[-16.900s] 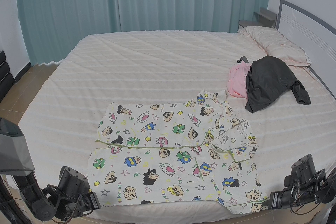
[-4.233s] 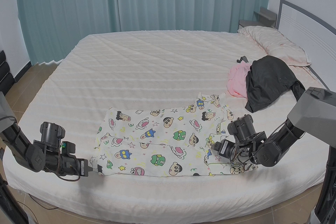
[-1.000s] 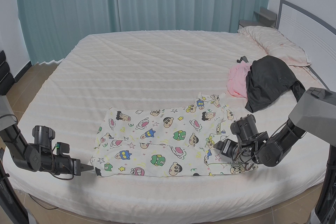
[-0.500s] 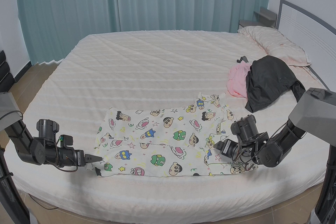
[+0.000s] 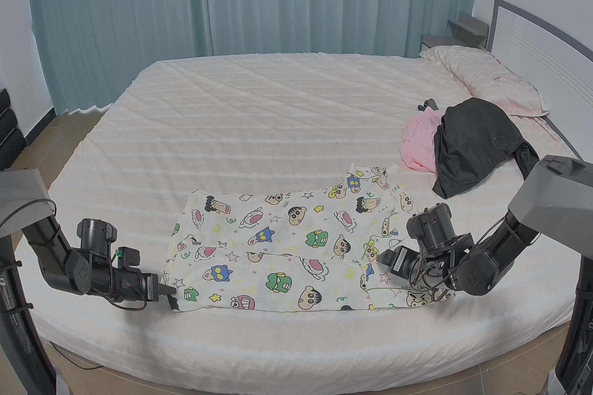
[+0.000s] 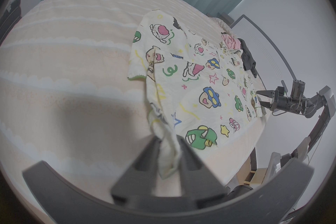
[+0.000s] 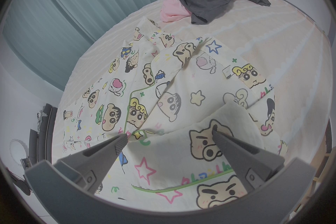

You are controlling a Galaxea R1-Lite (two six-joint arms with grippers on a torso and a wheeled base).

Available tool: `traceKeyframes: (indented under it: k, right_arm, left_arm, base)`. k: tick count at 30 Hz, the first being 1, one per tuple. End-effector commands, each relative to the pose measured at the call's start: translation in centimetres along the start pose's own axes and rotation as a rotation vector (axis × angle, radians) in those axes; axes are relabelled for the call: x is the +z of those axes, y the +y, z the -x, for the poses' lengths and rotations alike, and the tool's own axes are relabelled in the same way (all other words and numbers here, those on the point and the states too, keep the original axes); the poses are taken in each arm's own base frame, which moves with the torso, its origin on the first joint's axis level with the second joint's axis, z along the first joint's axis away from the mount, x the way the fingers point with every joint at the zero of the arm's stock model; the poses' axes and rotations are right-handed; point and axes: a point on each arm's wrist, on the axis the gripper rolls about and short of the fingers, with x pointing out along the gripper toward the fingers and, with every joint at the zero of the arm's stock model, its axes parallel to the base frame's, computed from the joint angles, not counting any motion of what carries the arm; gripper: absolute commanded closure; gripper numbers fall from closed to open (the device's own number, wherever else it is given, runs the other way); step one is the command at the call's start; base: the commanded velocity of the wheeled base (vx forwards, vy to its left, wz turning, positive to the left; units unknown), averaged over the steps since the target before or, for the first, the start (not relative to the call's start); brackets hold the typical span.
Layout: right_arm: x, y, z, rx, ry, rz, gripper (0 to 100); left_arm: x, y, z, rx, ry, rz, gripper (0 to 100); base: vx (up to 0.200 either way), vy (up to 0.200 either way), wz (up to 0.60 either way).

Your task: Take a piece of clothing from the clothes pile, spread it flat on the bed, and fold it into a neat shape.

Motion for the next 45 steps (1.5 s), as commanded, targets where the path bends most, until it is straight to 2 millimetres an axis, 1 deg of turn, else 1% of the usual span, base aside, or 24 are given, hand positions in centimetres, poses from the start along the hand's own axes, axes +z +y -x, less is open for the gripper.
traceKeyframes:
  k: [1, 7, 11, 21, 22, 23, 24, 26, 27, 28, 30, 33, 34, 35, 38, 39, 40, 42, 44, 45]
  right_arm:
    - [0.0, 0.0, -0.1, -0.001, 0.002, 0.0, 0]
    - [0.2, -0.1, 0.0, -0.002, -0.004, -0.006, 0]
    - [0.1, -0.2, -0.1, -0.004, -0.002, -0.005, 0]
    - [0.2, -0.2, 0.0, -0.002, -0.003, -0.008, 0]
    - [0.3, -0.1, 0.1, 0.0, -0.005, -0.009, 0]
    - [0.3, -0.1, 0.1, 0.0, -0.005, -0.009, 0]
    - [0.6, -0.1, 0.5, 0.007, -0.015, -0.013, 0]
    - [0.9, -0.2, 1.1, 0.016, -0.022, -0.017, 0]
    - [1.1, -0.1, 1.5, 0.025, -0.027, -0.015, 0]
    - [1.1, -0.1, 1.5, 0.025, -0.027, -0.015, 0]
    - [2.0, -0.6, 2.7, 0.034, -0.046, -0.021, 0]
    - [2.5, -1.9, 3.5, 0.031, -0.037, 0.006, 0]
    - [2.5, -1.9, 3.5, 0.031, -0.037, 0.006, 0]
    - [2.6, -2.6, 4.1, 0.041, -0.018, 0.024, 0]
    - [2.7, -3.9, 4.6, 0.072, -0.001, 0.062, 0]
    - [2.7, -3.9, 4.6, 0.073, -0.002, 0.065, 0]
    - [2.7, -4.8, 4.6, 0.075, -0.009, 0.099, 0]
    - [2.4, -5.8, 4.4, 0.089, -0.009, 0.142, 0]
    - [2.3, -6.2, 4.4, 0.107, -0.009, 0.155, 0]
    - [2.1, -7.0, 4.3, 0.157, -0.003, 0.167, 0]
  left_arm:
    - [-0.4, 0.0, 0.3, 0.005, 0.01, 0.011, 100]
    - [-1.3, -0.9, 1.8, 0.012, 0.013, 0.003, 100]
    - [-1.8, -1.4, 2.4, 0.011, 0.016, 0.0, 100]
    - [-2.3, -1.3, 2.4, 0.024, 0.032, 0.01, 100]
    - [-2.4, -1.3, 2.4, 0.024, 0.038, 0.01, 0]
    - [-2.4, -1.3, 2.4, 0.024, 0.038, 0.01, 0]
    - [-2.9, -1.3, 2.4, 0.023, 0.052, 0.006, 0]
    - [-3.2, -1.3, 2.5, 0.022, 0.057, -0.005, 0]
    - [-3.1, -1.2, 2.6, 0.024, 0.053, -0.008, 0]
    - [-3.1, -1.2, 2.6, 0.024, 0.053, -0.008, 0]
    - [-2.7, -1.0, 3.1, 0.03, 0.024, -0.004, 0]
    - [-1.2, -1.3, 4.2, 0.036, -0.048, -0.023, 0]
    - [-1.2, -1.3, 4.2, 0.036, -0.048, -0.023, 0]
    - [-0.3, -1.4, 4.6, 0.036, -0.084, -0.031, 0]
    - [2.0, -1.6, 4.6, 0.031, -0.15, -0.022, 0]
    - [2.1, -1.6, 4.5, 0.031, -0.151, -0.02, 0]
    - [3.0, -2.0, 4.2, 0.018, -0.165, -0.013, 0]
    - [3.7, -2.5, 3.6, 0.0, -0.159, -0.001, 0]
    - [3.8, -2.7, 3.2, -0.009, -0.147, 0.008, 0]
    - [3.9, -3.0, 2.3, -0.024, -0.116, 0.019, 0]
  base:
    - [0.0, 0.0, 0.0]
    - [0.0, 0.0, 0.0]
    - [0.0, 0.0, 0.0]
    - [0.0, 0.0, 0.0]
    - [0.0, 0.0, 0.0]
    - [0.0, 0.0, 0.0]
    - [0.0, 0.0, 0.0]
    - [0.0, 0.0, 0.0]
    - [0.0, 0.0, 0.0]
    - [0.0, 0.0, 0.0]
    - [0.0, 0.0, 0.0]
    - [0.0, 0.0, 0.0]
    - [0.0, 0.0, 0.0]
    - [0.0, 0.0, 0.0]
    - [0.0, 0.0, 0.0]
    - [0.0, 0.0, 0.0]
    - [0.0, 0.0, 0.0]
    - [0.0, 0.0, 0.0]
    - [0.0, 0.0, 0.0]
    - [0.0, 0.0, 0.0]
